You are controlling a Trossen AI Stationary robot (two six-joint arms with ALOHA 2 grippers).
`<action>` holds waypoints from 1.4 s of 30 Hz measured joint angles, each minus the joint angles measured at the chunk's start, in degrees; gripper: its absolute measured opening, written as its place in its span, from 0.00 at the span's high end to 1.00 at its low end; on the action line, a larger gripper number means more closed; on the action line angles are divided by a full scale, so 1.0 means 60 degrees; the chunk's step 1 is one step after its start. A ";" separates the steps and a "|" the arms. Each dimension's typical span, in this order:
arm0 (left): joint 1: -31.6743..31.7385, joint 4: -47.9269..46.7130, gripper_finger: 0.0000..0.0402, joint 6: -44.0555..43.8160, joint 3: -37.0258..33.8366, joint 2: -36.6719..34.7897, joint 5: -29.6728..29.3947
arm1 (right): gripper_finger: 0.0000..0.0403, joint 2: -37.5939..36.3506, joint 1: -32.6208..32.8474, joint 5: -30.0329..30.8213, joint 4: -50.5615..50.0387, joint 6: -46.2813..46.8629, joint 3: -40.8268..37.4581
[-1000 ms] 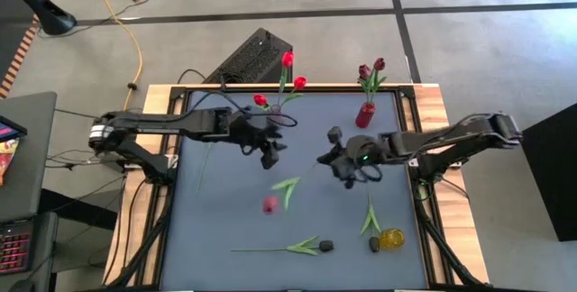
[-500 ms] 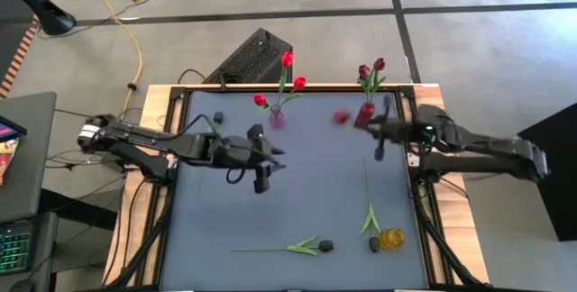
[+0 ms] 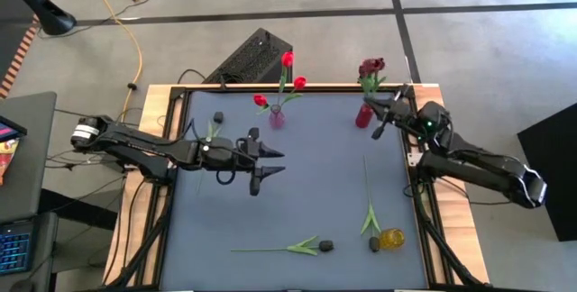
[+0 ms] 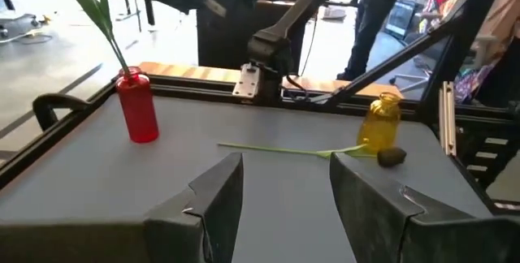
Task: Sort flowers into vase by color
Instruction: Put the red flower into the red vase
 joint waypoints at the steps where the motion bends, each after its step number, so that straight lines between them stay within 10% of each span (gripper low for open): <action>1: 0.0000 0.0008 0.57 -0.0001 0.0000 0.0000 0.0063 | 0.95 0.0010 -0.0236 -0.0051 -0.0068 0.0003 0.0000; 14: -0.0197 0.0208 0.57 0.0208 0.0000 0.0011 0.0296 | 0.95 0.0015 -0.2460 -0.1290 0.2664 0.1218 -0.1788; 42: -0.0324 0.0171 0.57 0.0160 0.0000 0.0015 0.0296 | 0.95 0.1890 -0.2560 -0.1206 0.4262 0.1249 -0.2215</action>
